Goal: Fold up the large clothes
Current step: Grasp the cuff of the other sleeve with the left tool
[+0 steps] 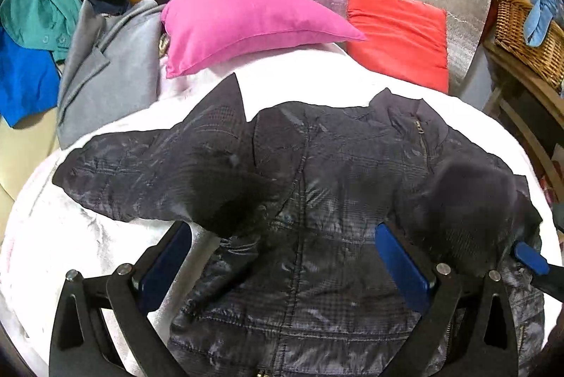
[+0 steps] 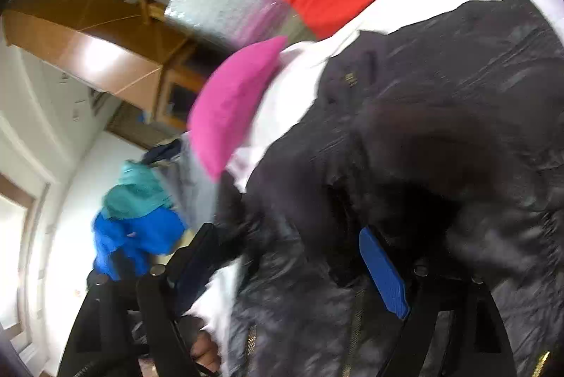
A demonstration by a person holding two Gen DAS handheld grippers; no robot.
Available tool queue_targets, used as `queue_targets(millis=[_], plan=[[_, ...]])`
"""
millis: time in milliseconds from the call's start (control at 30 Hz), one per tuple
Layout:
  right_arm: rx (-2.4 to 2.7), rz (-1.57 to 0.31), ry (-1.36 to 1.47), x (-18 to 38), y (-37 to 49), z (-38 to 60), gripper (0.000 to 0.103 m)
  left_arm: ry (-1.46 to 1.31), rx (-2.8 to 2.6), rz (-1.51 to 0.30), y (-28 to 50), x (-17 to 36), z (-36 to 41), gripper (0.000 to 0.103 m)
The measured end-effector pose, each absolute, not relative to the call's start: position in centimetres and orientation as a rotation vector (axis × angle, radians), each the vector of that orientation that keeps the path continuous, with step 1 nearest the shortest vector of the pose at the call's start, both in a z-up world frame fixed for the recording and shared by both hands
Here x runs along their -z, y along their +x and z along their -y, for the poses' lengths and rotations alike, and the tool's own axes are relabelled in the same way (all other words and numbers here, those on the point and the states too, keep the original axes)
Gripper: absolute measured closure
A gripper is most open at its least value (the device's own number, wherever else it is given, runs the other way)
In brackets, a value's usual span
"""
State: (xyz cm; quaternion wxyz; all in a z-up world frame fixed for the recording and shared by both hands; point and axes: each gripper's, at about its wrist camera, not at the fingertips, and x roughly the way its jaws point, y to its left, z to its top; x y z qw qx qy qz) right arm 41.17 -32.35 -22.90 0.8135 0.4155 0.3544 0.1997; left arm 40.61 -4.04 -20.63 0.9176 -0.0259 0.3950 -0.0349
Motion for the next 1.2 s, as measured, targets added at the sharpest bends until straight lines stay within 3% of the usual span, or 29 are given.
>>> queue_targets(millis=[200, 333, 467, 667, 700, 733, 767, 800, 833, 867, 900, 1100, 1200], plan=[[-0.29, -0.585, 0.786, 20.0, 36.8, 36.7, 0.018, -0.086, 0.209, -0.884, 40.8, 21.7, 6.2, 0.0], [-0.008, -0.547, 0.809, 22.0, 36.8, 42.1, 0.024, -0.043, 0.209, -0.948, 41.0, 22.8, 7.4, 0.002], [0.13, -0.616, 0.863, 24.7, 38.4, 46.1, 0.03, -0.103, 0.244, -1.019, 41.2, 24.0, 6.7, 0.042], [0.132, -0.706, 0.892, 28.4, 41.8, 47.3, 0.031, -0.118, 0.33, -1.125, 41.2, 26.4, 7.9, 0.041], [0.124, -0.735, 0.866, 28.8, 42.4, 46.8, 0.035, -0.119, 0.34, -1.13, 41.2, 26.5, 8.2, 0.041], [0.121, -0.766, 0.84, 29.0, 43.0, 46.6, 0.048, -0.123, 0.349, -1.116, 41.0, 26.5, 8.4, 0.042], [0.132, -0.791, 0.812, 29.3, 43.6, 45.8, 0.054, -0.127, 0.359, -1.103, 40.9, 26.4, 8.6, 0.042], [0.155, -0.811, 0.773, 29.6, 43.7, 45.3, 0.06, -0.134, 0.377, -1.087, 40.9, 26.2, 8.8, 0.047], [0.159, -0.805, 0.761, 29.6, 43.7, 45.0, 0.064, -0.145, 0.398, -1.067, 40.9, 25.9, 9.0, 0.055], [0.157, -0.796, 0.761, 29.6, 43.4, 45.5, 0.067, -0.159, 0.436, -1.049, 40.9, 25.8, 9.2, 0.079], [0.156, -0.787, 0.768, 29.3, 43.2, 45.3, 0.073, -0.168, 0.464, -1.042, 41.0, 25.6, 9.4, 0.095], [0.14, -0.738, 0.789, 28.2, 42.1, 45.6, 0.076, -0.069, 0.44, -0.885, 41.9, 23.4, 10.1, 0.097], [0.159, -0.769, 0.746, 28.2, 42.1, 45.4, 0.074, -0.116, 0.431, -0.961, 43.0, 23.2, 8.6, 0.097]])
